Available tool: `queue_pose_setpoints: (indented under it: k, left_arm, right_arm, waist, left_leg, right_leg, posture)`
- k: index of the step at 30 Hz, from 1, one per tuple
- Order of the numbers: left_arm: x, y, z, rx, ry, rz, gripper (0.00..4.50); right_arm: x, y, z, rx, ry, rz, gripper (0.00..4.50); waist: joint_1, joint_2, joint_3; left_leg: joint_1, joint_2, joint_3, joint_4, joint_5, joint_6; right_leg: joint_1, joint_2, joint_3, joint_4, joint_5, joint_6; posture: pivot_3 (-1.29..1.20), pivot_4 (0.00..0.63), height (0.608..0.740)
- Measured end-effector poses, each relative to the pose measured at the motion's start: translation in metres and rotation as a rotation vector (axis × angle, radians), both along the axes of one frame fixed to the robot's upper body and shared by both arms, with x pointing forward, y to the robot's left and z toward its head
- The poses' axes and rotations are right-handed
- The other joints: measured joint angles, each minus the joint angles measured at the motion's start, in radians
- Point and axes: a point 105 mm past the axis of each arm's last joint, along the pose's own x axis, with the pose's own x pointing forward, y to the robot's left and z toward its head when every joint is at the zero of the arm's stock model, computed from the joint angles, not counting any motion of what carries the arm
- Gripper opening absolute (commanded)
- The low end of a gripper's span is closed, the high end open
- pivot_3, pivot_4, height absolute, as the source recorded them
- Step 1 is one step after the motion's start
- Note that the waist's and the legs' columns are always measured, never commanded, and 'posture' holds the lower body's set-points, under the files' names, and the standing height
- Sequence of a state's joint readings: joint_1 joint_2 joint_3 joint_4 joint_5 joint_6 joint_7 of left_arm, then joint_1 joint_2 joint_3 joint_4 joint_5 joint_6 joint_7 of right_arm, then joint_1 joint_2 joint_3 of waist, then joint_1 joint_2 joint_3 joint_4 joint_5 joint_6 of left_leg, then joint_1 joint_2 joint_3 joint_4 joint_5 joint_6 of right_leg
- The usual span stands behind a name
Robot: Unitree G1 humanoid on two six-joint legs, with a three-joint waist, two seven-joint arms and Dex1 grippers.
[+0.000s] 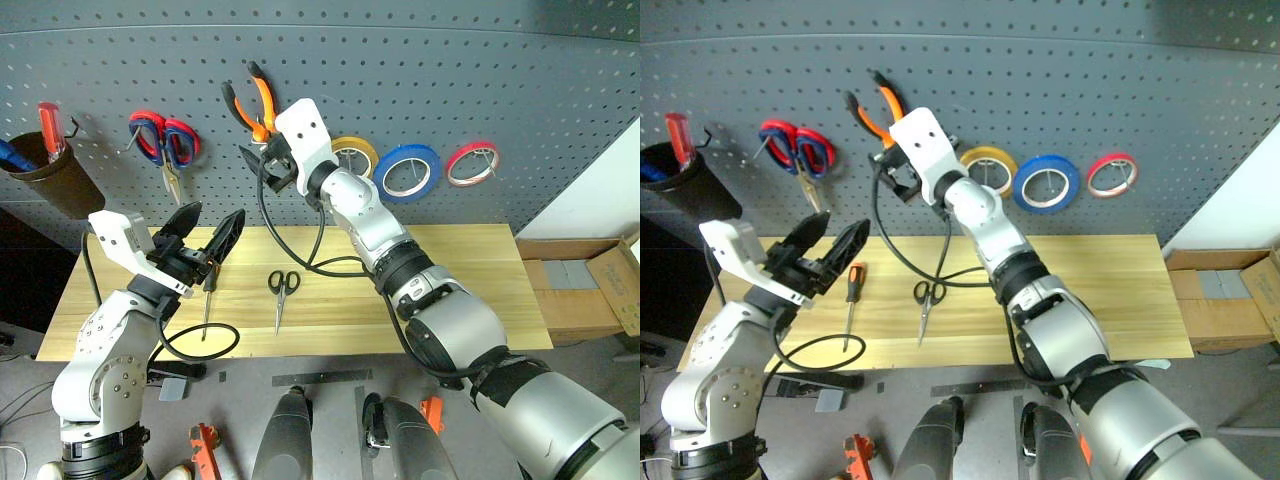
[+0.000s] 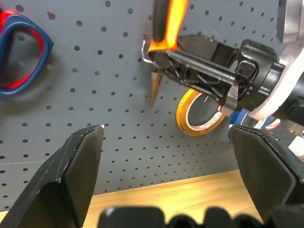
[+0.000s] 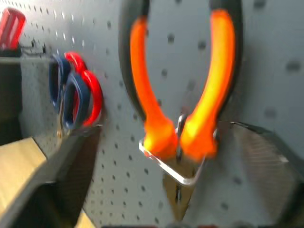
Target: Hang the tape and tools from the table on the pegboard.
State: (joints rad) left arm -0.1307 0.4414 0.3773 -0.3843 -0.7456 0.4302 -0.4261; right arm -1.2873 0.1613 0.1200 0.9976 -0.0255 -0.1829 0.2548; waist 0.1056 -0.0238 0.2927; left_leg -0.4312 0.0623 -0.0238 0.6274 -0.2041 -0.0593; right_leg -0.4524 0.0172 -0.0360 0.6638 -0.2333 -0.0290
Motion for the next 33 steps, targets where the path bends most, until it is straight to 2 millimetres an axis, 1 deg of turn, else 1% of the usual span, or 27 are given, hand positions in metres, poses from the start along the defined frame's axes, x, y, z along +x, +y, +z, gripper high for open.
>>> queue_pose_setpoints:
  k: [4, 7, 9, 14, 17, 18, 20, 21, 22, 23, 25, 26, 28, 30, 33]
  left_arm:
    - [0.001, -0.002, -0.001, -0.005, 0.001, -0.005, 4.50]
    - [0.001, -0.007, -0.003, -0.013, 0.008, -0.019, 4.50]
    - [0.002, -0.009, -0.004, -0.020, 0.010, -0.021, 4.50]
    - [0.001, -0.011, -0.008, -0.031, 0.025, -0.006, 4.50]
    - [-0.002, -0.010, -0.013, -0.027, 0.042, 0.029, 4.50]
    - [-0.002, -0.012, -0.017, -0.014, 0.054, 0.049, 4.50]
    - [-0.003, -0.012, -0.027, 0.008, 0.090, 0.093, 4.50]
    - [-0.001, -0.012, -0.032, 0.023, 0.106, 0.126, 4.50]
    - [0.002, -0.013, -0.036, 0.034, 0.118, 0.174, 4.50]
    - [0.004, -0.012, -0.044, 0.046, 0.141, 0.230, 4.50]
    - [0.009, -0.012, -0.063, 0.072, 0.207, 0.334, 4.50]
    - [0.010, -0.013, -0.071, 0.093, 0.234, 0.364, 4.50]
    - [0.008, -0.024, -0.091, 0.133, 0.301, 0.400, 4.50]
    - [0.005, -0.036, -0.111, 0.150, 0.378, 0.405, 4.50]
    - [0.002, -0.046, -0.130, 0.179, 0.457, 0.411, 4.50]
  right_arm:
    - [-0.004, -0.002, -0.005, -0.031, -0.030, 0.018, 4.47]
    - [-0.007, -0.007, -0.012, -0.037, -0.038, 0.033, 4.47]
    - [-0.010, -0.014, -0.013, -0.039, -0.053, 0.042, 4.47]
    - [-0.022, -0.039, -0.011, -0.062, -0.087, 0.055, 4.47]
    - [-0.029, -0.054, -0.013, -0.079, -0.071, 0.062, 4.47]
    - [-0.037, -0.062, -0.014, -0.080, -0.068, 0.085, 4.47]
    - [-0.049, -0.068, -0.018, -0.095, -0.052, 0.133, 4.47]
    - [-0.054, -0.075, -0.022, -0.121, -0.053, 0.149, 4.47]
    - [-0.063, -0.080, -0.029, -0.162, -0.061, 0.182, 4.47]
    - [-0.072, -0.085, -0.041, -0.204, -0.047, 0.223, 4.47]
    - [-0.087, -0.098, -0.071, -0.263, 0.045, 0.289, 4.47]
    - [-0.092, -0.102, -0.082, -0.279, 0.088, 0.312, 4.47]
    - [-0.107, -0.111, -0.098, -0.326, 0.149, 0.390, 4.47]
    - [-0.117, -0.116, -0.104, -0.356, 0.176, 0.445, 4.47]
    - [-0.124, -0.120, -0.112, -0.401, 0.185, 0.484, 4.47]
  waist:
    - [0.000, 0.000, 0.000]
    - [0.000, 0.000, 0.000]
    - [0.000, 0.000, 0.000]
    - [0.000, 0.000, 0.000]
    - [-0.001, 0.000, 0.000]
    - [-0.001, 0.000, 0.000]
    - [-0.001, 0.000, 0.000]
    - [-0.001, 0.000, 0.000]
    - [0.000, 0.000, 0.000]
    - [0.002, 0.000, 0.000]
    - [0.001, 0.000, 0.000]
    - [-0.001, 0.000, 0.000]
    - [-0.003, 0.000, 0.001]
    - [-0.013, 0.000, 0.001]
    - [-0.026, -0.001, 0.001]
  left_leg:
    - [0.000, 0.000, 0.000, 0.000, 0.000, 0.000]
    - [0.000, 0.000, 0.000, 0.000, 0.000, 0.000]
    - [0.000, 0.000, 0.000, 0.000, 0.000, 0.000]
    - [0.000, 0.000, 0.000, 0.001, 0.000, 0.000]
    - [0.000, 0.000, 0.000, 0.001, 0.000, 0.000]
    - [0.000, 0.000, 0.000, 0.000, 0.000, 0.000]
    - [0.000, 0.000, 0.000, 0.000, 0.000, 0.000]
    - [0.000, 0.000, 0.000, 0.000, 0.000, 0.000]
    - [0.001, 0.000, 0.000, 0.001, 0.000, 0.000]
    - [0.002, -0.001, -0.001, 0.001, 0.000, 0.000]
    - [0.004, -0.001, 0.000, 0.001, 0.000, 0.000]
    - [0.004, -0.001, 0.001, 0.002, 0.000, 0.000]
    - [0.006, -0.001, 0.001, 0.002, 0.000, 0.000]
    - [0.006, -0.001, 0.001, 0.002, 0.000, 0.000]
    - [0.009, 0.000, 0.000, 0.001, 0.000, 0.000]
  right_leg:
    - [0.000, 0.000, 0.000, 0.000, 0.000, 0.000]
    - [0.000, 0.000, 0.000, 0.000, 0.000, 0.000]
    - [0.000, 0.000, 0.000, 0.000, 0.000, 0.000]
    - [0.000, 0.000, 0.000, 0.000, 0.000, 0.000]
    - [0.000, 0.000, 0.000, 0.000, 0.000, 0.000]
    - [0.000, 0.000, 0.000, 0.000, 0.000, 0.000]
    - [0.001, 0.000, 0.000, 0.000, 0.000, 0.000]
    - [0.000, 0.000, 0.000, 0.000, 0.000, 0.000]
    - [0.002, 0.000, 0.000, 0.000, 0.000, 0.000]
    - [0.004, -0.001, 0.000, -0.001, 0.000, 0.000]
    - [0.006, -0.001, 0.000, -0.002, 0.000, 0.001]
    - [0.006, -0.001, 0.001, -0.001, 0.000, 0.001]
    - [0.007, -0.001, 0.002, -0.002, 0.000, 0.001]
    - [0.007, -0.001, 0.002, -0.001, 0.000, 0.001]
    - [0.008, 0.001, 0.001, -0.001, 0.000, 0.001]
  posture:
    - [0.28, 0.286, 0.740]
    - [0.28, 0.285, 0.740]
    - [0.27, 0.286, 0.740]
    - [0.26, 0.288, 0.740]
    - [0.24, 0.289, 0.740]
    - [0.24, 0.290, 0.740]
    - [0.23, 0.292, 0.740]
    - [0.22, 0.293, 0.740]
    - [0.22, 0.294, 0.740]
    - [0.21, 0.295, 0.740]
    - [0.20, 0.298, 0.740]
    - [0.19, 0.300, 0.740]
    - [0.18, 0.301, 0.740]
    - [0.17, 0.306, 0.740]
    - [0.16, 0.310, 0.740]
